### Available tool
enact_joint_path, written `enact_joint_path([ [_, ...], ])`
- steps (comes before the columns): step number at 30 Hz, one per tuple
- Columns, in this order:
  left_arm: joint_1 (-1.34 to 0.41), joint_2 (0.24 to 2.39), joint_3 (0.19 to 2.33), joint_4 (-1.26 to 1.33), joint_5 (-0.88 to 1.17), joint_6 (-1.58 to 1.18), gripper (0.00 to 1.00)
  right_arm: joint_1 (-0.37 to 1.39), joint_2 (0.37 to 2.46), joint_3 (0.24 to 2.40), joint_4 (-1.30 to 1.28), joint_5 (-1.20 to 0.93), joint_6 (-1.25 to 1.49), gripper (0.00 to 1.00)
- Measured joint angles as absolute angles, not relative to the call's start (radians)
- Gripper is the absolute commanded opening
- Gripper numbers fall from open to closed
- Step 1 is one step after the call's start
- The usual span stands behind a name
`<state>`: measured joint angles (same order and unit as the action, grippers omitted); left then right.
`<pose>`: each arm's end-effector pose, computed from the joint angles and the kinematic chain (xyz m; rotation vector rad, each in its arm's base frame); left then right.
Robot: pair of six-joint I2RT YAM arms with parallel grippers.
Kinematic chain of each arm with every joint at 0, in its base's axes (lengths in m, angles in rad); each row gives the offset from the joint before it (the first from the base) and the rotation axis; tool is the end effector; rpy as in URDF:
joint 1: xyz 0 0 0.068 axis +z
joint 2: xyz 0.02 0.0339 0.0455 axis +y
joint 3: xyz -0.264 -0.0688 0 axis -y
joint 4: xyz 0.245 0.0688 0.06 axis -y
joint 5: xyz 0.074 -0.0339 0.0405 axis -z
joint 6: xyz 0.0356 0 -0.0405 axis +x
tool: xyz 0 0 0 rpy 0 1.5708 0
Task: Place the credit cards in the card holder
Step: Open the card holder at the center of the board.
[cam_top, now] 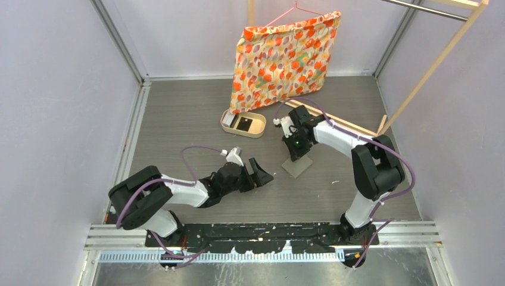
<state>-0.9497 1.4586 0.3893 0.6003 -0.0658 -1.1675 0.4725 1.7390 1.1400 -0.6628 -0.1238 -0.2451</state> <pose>0.1524 -0.2089 0.1403 -0.2939 2.2638 -1.1854 0.2951 0.1557 0.1810 -1.0230 2.6497 0.2251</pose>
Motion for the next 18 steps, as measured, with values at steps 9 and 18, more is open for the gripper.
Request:
enact_joint_path([
  [9,-0.956,1.667,0.490,0.739,-0.059,-1.234,0.75,0.356,1.651,1.140,-0.663,-0.354,-0.181,0.01],
  [18,-0.956,1.813,0.593,0.850,-0.068,-1.201,0.71,0.306,1.626,1.135,-0.667,-0.527,-0.150,0.01],
])
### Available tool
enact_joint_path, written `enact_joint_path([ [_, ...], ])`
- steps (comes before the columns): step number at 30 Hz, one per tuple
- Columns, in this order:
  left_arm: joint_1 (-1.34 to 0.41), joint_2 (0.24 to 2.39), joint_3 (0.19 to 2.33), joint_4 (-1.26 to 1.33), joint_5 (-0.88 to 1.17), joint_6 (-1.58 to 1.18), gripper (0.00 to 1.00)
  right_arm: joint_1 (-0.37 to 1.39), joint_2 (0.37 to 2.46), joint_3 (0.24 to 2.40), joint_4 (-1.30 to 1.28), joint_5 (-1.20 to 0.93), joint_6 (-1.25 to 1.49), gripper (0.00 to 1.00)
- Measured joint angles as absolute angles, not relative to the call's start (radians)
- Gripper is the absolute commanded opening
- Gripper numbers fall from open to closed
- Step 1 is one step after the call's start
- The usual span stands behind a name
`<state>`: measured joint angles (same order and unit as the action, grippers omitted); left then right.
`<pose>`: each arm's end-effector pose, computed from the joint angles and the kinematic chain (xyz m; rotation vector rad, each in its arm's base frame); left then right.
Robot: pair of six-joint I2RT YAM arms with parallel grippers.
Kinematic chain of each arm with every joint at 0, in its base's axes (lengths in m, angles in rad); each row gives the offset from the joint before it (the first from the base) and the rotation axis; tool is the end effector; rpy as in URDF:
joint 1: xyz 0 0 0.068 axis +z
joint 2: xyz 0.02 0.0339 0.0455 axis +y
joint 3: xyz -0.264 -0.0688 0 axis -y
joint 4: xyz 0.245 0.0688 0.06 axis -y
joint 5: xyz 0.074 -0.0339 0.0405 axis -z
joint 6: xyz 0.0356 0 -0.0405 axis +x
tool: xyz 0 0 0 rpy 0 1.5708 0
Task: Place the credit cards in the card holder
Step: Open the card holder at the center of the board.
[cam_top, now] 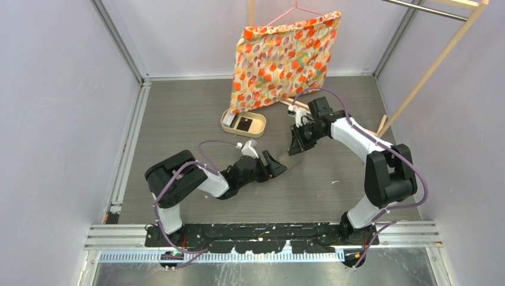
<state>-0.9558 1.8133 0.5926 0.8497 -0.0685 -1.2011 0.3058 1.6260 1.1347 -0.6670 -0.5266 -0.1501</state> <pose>0.1900 -0.2647 0.1205 -0.3202 2.1761 -1.2898 0.3006 0.1137 0.2184 -0.7513 2.5712 0.7623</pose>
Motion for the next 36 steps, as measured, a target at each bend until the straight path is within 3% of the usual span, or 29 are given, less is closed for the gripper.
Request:
enact_joint_path([
  [4,-0.955,1.826,0.608,0.847,-0.088,-1.119,0.59,0.291,1.604,1.135,-0.668,-0.573,-0.150,0.01],
  [6,-0.953,1.835,0.614,0.849,-0.095,-1.070,0.57,0.287,1.596,1.135,-0.671,-0.596,-0.152,0.01],
  [15,-0.946,1.799,0.571,0.877,-0.056,-0.806,0.68,0.279,1.579,1.135,-0.730,-0.634,-0.242,0.01],
  [19,-0.929,1.658,0.449,0.874,0.014,-0.693,0.74,0.279,1.541,1.139,-0.821,-0.629,-0.393,0.02],
  [25,-0.913,1.437,0.390,0.833,0.071,-0.554,0.74,0.291,1.478,1.139,-0.931,-0.625,-0.577,0.03],
  [36,-0.970,1.570,0.466,0.905,0.126,-0.364,0.74,0.295,1.518,1.143,-0.958,-0.683,-0.574,0.04],
])
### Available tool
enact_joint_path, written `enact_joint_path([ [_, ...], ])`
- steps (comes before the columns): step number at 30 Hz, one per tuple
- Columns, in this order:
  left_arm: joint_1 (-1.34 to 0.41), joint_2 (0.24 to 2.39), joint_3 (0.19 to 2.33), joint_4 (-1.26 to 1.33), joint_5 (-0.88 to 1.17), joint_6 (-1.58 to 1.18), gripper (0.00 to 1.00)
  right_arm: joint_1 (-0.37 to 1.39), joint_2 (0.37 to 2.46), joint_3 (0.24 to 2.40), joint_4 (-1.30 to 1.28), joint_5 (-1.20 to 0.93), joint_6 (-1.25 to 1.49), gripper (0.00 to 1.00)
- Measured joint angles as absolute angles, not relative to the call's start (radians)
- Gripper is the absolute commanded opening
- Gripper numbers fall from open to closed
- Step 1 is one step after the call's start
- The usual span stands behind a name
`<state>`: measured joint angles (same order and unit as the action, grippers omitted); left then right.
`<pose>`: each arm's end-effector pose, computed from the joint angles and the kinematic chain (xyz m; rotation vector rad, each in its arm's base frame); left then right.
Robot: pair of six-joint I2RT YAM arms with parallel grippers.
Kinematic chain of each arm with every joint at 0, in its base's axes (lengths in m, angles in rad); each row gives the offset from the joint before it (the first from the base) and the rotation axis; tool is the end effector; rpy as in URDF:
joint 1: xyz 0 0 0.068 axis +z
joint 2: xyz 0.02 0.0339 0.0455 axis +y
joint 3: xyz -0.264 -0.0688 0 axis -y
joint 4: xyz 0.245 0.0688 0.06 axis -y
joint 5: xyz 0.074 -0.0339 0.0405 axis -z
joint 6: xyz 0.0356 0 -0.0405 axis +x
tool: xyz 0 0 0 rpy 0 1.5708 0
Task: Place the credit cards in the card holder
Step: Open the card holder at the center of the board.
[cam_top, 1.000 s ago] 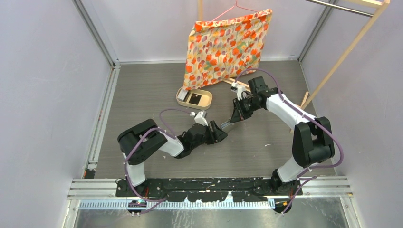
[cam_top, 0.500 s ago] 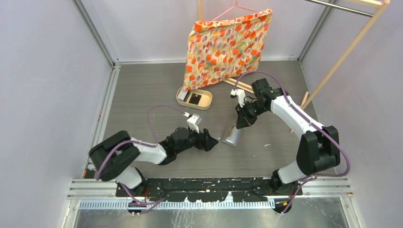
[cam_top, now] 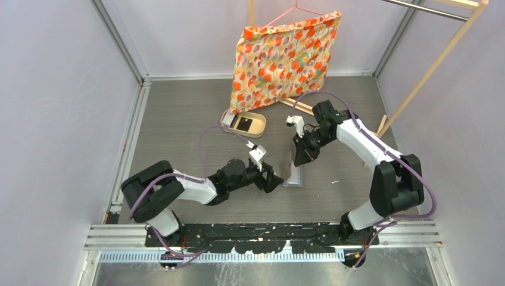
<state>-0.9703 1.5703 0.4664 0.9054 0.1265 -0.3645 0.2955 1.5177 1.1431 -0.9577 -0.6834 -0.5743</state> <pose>0.1607 -0.2425 0.1642 0.6592 1.7796 -1.0549 0.2613 0.1030 0.2446 -1.2313 2.3796 0.8982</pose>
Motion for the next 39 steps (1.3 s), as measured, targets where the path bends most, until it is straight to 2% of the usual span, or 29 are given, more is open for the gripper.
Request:
enact_joint_path([
  [8,-1.117,1.671,0.542,0.924,-0.070,-0.349,0.73,0.311,1.585,1.161,-0.948,-0.725,-0.519,0.04],
  [10,-1.150,1.686,0.559,0.908,-0.146,-0.346,0.67,0.318,1.600,1.166,-0.946,-0.727,-0.506,0.04],
  [11,-1.162,1.691,0.569,0.897,-0.181,-0.343,0.61,0.319,1.606,1.169,-0.945,-0.727,-0.498,0.04],
  [13,-1.185,1.699,0.605,0.840,-0.277,-0.339,0.59,0.322,1.616,1.171,-0.940,-0.728,-0.488,0.04],
  [15,-1.195,1.708,0.644,0.783,-0.362,-0.340,0.50,0.324,1.619,1.171,-0.939,-0.728,-0.481,0.05],
  [20,-1.195,1.737,0.703,0.698,-0.514,-0.356,0.08,0.326,1.619,1.172,-0.937,-0.730,-0.467,0.05],
  [21,-1.195,1.742,0.706,0.687,-0.533,-0.362,0.01,0.326,1.619,1.172,-0.936,-0.731,-0.466,0.09],
  [23,-1.195,1.745,0.707,0.675,-0.557,-0.374,0.00,0.326,1.620,1.173,-0.929,-0.731,-0.462,0.23],
  [26,-1.195,1.744,0.705,0.670,-0.580,-0.414,0.00,0.326,1.621,1.175,-0.925,-0.735,-0.448,0.55],
  [27,-1.195,1.741,0.701,0.669,-0.584,-0.437,0.00,0.326,1.621,1.176,-0.925,-0.735,-0.442,0.61],
  [29,-1.189,1.718,0.673,0.670,-0.590,-0.500,0.00,0.323,1.620,1.178,-0.923,-0.735,-0.435,0.68],
  [32,-1.171,1.661,0.609,0.676,-0.583,-0.623,0.00,0.308,1.600,1.179,-0.922,-0.738,-0.430,0.68],
  [34,-1.148,1.620,0.555,0.683,-0.572,-0.724,0.00,0.289,1.574,1.179,-0.917,-0.739,-0.429,0.65],
  [39,-1.102,1.571,0.451,0.660,-0.547,-1.001,0.00,0.281,1.534,1.158,-0.874,-0.757,-0.417,0.35],
])
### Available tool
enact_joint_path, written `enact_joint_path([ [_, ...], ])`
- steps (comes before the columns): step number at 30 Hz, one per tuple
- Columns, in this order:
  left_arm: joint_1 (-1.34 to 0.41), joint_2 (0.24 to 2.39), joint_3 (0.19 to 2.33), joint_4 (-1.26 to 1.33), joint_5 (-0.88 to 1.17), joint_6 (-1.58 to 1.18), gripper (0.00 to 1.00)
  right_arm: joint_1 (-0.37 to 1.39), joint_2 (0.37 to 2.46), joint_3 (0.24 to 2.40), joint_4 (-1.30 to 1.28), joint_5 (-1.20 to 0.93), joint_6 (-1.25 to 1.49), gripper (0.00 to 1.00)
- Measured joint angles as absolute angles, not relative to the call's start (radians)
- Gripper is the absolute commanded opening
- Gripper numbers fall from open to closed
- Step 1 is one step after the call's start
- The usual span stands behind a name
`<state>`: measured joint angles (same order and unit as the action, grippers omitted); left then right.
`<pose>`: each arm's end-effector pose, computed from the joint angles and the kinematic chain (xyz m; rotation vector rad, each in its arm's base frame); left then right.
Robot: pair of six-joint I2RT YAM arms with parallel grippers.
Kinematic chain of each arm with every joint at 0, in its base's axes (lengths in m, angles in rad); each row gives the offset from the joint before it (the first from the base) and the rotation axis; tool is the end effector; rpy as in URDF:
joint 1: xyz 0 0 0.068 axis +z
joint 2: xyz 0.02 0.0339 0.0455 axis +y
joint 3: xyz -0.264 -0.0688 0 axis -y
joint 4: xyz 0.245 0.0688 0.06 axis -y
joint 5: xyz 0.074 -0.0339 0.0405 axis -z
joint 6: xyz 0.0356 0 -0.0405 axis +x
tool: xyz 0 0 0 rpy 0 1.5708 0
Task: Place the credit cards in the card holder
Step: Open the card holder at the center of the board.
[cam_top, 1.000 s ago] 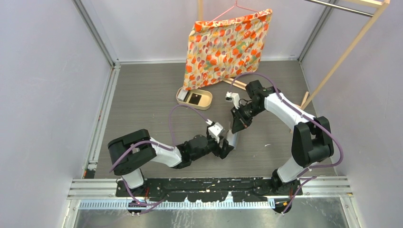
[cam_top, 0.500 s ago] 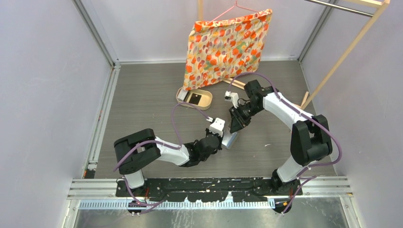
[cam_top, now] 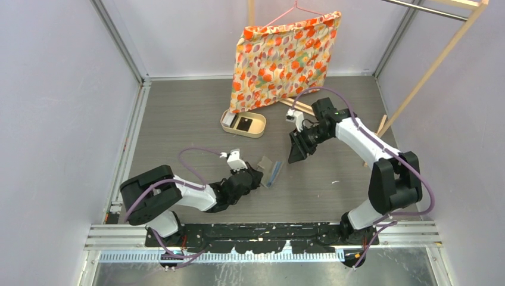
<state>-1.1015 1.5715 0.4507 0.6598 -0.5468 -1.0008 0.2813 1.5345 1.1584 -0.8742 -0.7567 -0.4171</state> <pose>0.1406 -0.2363 0.1365 -0.2493 2.0376 -0.8066 0.2735 0.1045 0.2483 -1.0476 2.3884 1.0036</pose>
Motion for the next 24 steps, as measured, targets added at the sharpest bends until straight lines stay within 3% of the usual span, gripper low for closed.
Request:
enact_joint_path([
  [5,-1.099,1.544,0.437,0.571,-0.530,-1.166,0.00,0.361,1.640,1.157,-0.865,-0.754,-0.405,0.26],
  [9,-1.100,1.526,0.441,0.515,-0.525,-1.183,0.00,0.409,1.716,1.158,-0.881,-0.738,-0.412,0.28],
  [15,-1.153,1.425,0.495,0.407,-0.570,-1.030,0.00,0.369,1.642,1.164,-0.917,-0.777,-0.444,0.33],
  [24,-1.235,1.380,0.625,0.351,-0.648,-0.804,0.00,0.345,1.539,1.160,-0.853,-0.896,-0.373,0.28],
])
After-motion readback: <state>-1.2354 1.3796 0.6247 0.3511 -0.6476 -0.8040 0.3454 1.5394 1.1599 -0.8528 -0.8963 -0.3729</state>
